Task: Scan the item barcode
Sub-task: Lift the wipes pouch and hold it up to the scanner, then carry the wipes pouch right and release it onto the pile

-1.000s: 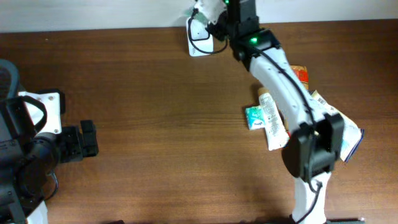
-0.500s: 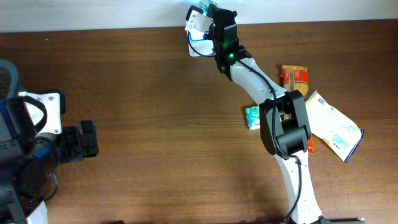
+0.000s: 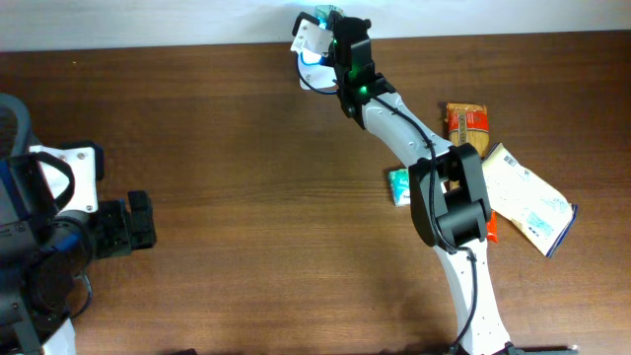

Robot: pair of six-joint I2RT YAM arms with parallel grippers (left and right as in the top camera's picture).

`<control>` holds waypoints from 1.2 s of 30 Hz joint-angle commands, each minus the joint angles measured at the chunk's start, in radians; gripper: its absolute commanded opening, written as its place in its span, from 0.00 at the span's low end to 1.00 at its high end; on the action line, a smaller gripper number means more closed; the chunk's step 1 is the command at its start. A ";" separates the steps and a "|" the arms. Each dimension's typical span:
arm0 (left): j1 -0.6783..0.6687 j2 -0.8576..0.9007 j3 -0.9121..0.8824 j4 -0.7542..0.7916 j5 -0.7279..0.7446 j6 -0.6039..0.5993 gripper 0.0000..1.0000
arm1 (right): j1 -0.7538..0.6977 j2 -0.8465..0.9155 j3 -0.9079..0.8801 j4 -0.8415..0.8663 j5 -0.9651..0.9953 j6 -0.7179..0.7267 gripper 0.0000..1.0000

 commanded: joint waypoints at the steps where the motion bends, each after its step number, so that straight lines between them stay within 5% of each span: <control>1: 0.003 -0.003 0.006 0.001 -0.007 0.016 0.99 | 0.008 -0.121 0.013 -0.080 -0.040 0.114 0.04; 5: 0.003 -0.003 0.006 0.001 -0.007 0.016 0.99 | 0.008 -0.312 0.013 -0.391 -0.072 0.467 0.04; 9: 0.003 -0.003 0.006 0.001 -0.007 0.016 0.99 | -0.032 -0.585 0.013 -1.010 -0.131 1.079 0.04; 12: 0.003 -0.003 0.006 0.001 -0.007 0.016 0.99 | -0.116 -0.700 0.013 -1.357 -0.155 1.196 0.04; 15: 0.003 -0.003 0.006 0.001 -0.007 0.016 0.99 | -0.271 -0.684 -0.021 -1.569 -0.270 1.243 0.04; 20: 0.003 -0.003 0.006 0.002 -0.007 0.016 0.99 | -0.498 -0.609 -0.363 -1.427 -0.295 1.279 0.04; 21: 0.003 -0.003 0.006 0.001 -0.007 0.016 0.99 | -0.518 -0.607 -0.409 -1.381 -0.295 1.279 0.11; 22: 0.003 -0.003 0.006 0.001 -0.007 0.016 0.99 | -0.534 -0.607 -0.434 -1.355 -0.295 1.279 0.34; 23: 0.003 -0.003 0.006 0.001 -0.007 0.016 0.99 | -0.539 -0.607 -0.435 -1.353 -0.295 1.270 0.40; 25: 0.003 -0.003 0.006 0.001 -0.007 0.016 0.99 | -0.540 -0.607 -0.432 -1.356 -0.296 1.256 0.70; 33: 0.003 -0.003 0.006 0.001 -0.007 0.016 0.99 | -0.396 -0.754 -0.056 -1.685 -0.450 1.050 0.78; 34: 0.003 -0.003 0.006 0.001 -0.007 0.016 0.99 | -0.335 -0.825 -0.047 -1.688 -0.461 1.051 0.81; 35: 0.003 -0.003 0.006 0.001 -0.007 0.016 0.99 | -0.291 -0.884 -0.047 -1.688 -0.460 1.050 0.99; 36: 0.003 -0.003 0.006 0.001 -0.007 0.016 0.99 | -0.263 -0.928 -0.047 -1.688 -0.460 1.050 0.99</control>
